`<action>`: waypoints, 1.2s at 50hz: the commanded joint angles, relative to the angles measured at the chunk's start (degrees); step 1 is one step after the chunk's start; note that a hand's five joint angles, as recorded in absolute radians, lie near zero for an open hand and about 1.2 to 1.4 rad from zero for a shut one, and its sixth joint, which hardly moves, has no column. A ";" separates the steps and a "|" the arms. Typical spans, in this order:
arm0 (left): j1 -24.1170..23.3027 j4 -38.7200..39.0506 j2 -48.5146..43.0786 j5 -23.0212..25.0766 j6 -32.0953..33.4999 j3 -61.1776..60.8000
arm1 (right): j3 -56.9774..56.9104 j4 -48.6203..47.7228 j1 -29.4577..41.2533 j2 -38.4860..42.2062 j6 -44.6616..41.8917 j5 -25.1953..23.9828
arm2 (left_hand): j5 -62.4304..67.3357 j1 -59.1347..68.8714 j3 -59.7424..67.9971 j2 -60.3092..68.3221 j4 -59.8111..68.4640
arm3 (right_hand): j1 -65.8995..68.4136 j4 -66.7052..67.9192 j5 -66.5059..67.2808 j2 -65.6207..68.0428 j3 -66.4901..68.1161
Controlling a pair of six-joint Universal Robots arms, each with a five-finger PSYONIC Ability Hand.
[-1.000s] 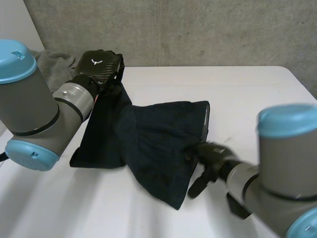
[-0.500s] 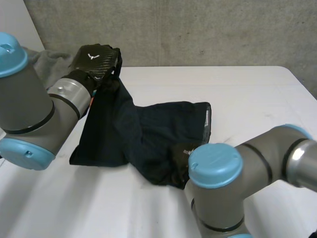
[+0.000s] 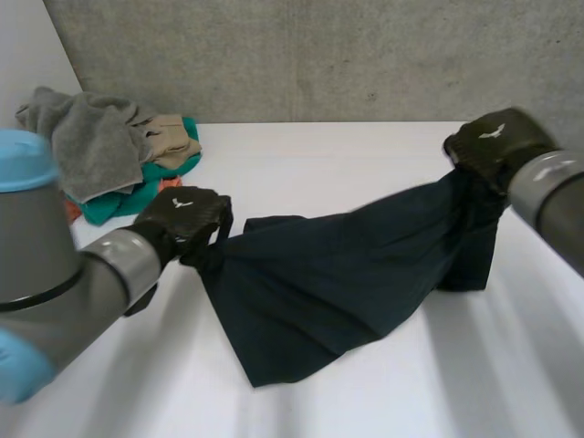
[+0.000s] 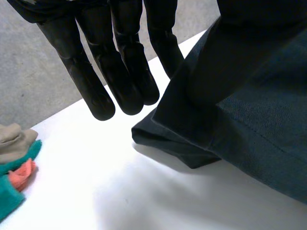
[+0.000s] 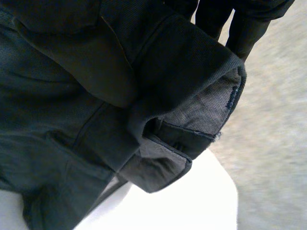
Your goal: Fold the laundry.
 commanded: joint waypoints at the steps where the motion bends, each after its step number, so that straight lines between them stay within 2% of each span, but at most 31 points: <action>1: -1.77 9.31 -11.20 -6.22 -0.54 19.48 | -14.57 -3.40 1.15 14.83 0.83 0.71 | 14.31 14.05 11.64 11.36 11.22 | 15.21 12.07 13.35 12.35 12.00; 5: -2.04 18.44 -13.32 -9.48 -0.81 31.88 | -26.44 -12.96 1.24 18.27 1.36 3.00 | 14.31 14.05 11.64 11.36 11.22 | 15.21 12.07 13.35 12.35 12.00; 7: -1.42 26.52 -13.67 -9.75 -0.89 36.37 | -31.20 -22.80 1.32 18.45 3.37 3.00 | 14.31 14.05 11.64 11.36 11.22 | 15.21 12.07 13.35 12.35 12.00; 8: -1.33 29.42 -13.67 -9.84 -0.81 37.08 | -32.26 -26.57 1.24 18.45 4.51 3.00 | 14.31 14.05 11.64 11.36 11.22 | 15.21 12.07 13.35 12.35 12.00; 9: -1.33 32.58 -13.58 -10.10 -0.63 37.78 | -33.22 -34.27 0.97 18.10 6.96 3.00 | 14.31 14.05 11.64 11.36 11.22 | 15.21 12.07 13.35 12.35 12.00; 10: -1.25 38.36 -13.32 -10.80 -0.54 38.48 | -33.15 -38.26 0.89 17.83 7.94 2.92 | 14.31 14.05 11.64 11.36 11.22 | 15.21 12.07 13.35 12.35 12.00; 13: -1.42 45.25 -13.05 -11.68 -0.37 38.93 | -32.71 -50.81 0.53 16.78 12.24 2.22 | 14.31 14.05 11.64 11.36 11.22 | 15.21 12.07 13.35 12.35 12.00; 16: -1.42 47.21 -13.05 -13.26 -0.28 39.19 | -32.79 -53.33 0.45 16.69 13.92 0.20 | 14.31 14.05 11.64 11.36 11.22 | 15.21 12.07 13.35 12.35 12.00; 20: -1.59 43.96 -13.05 -13.62 -0.37 38.23 | -33.32 -48.43 0.71 18.61 14.01 -3.67 | 14.31 14.05 11.64 11.36 11.22 | 15.21 12.07 13.35 12.35 12.00; 25: -1.95 37.38 -13.14 -13.36 -0.37 31.75 | -33.41 -38.93 0.44 22.39 13.93 -4.82 | 14.31 14.05 11.64 11.36 11.22 | 15.21 12.07 13.35 12.35 12.00; 32: -3.35 32.02 -13.93 -12.83 0.07 19.62 | -32.79 -24.08 0.36 29.16 12.17 -5.61 | 14.31 14.05 11.64 11.36 11.22 | 15.21 12.07 13.35 12.35 12.00; 36: -4.58 27.45 -15.42 -12.83 0.16 14.08 | -30.52 -14.52 0.36 33.64 5.17 -5.52 | 14.31 14.05 11.64 11.36 11.22 | 15.21 12.07 13.35 12.35 12.00; 41: -5.02 20.94 -16.04 -12.83 0.07 8.97 | -25.51 -7.02 0.45 34.18 -2.32 -5.00 | 14.31 14.05 11.64 11.36 11.22 | 15.21 12.07 13.35 12.35 12.00; 46: -4.85 15.57 -12.19 -12.74 0.16 3.96 | -19.27 -3.24 0.44 31.20 -2.95 -4.56 | 14.31 14.05 11.64 11.36 11.22 | 15.21 12.07 13.35 12.35 12.00; 50: -5.02 11.36 -5.60 -12.65 0.95 -1.23 | -10.41 2.02 0.36 21.47 -3.65 -4.47 | 14.31 14.05 11.64 11.36 11.22 | 15.21 12.07 13.35 12.35 12.00; 56: -5.20 1.43 6.62 -8.79 12.10 -11.15 | 0.50 12.84 0.36 10.55 -6.28 -4.82 | 14.31 14.05 11.64 11.36 11.22 | 15.21 12.07 13.35 12.35 12.00; 60: -6.08 -6.57 11.72 -5.45 20.98 -17.05 | 10.16 18.12 0.18 4.66 -15.32 -4.21 | 14.31 14.05 11.64 11.36 11.22 | 15.21 12.07 13.35 12.35 12.00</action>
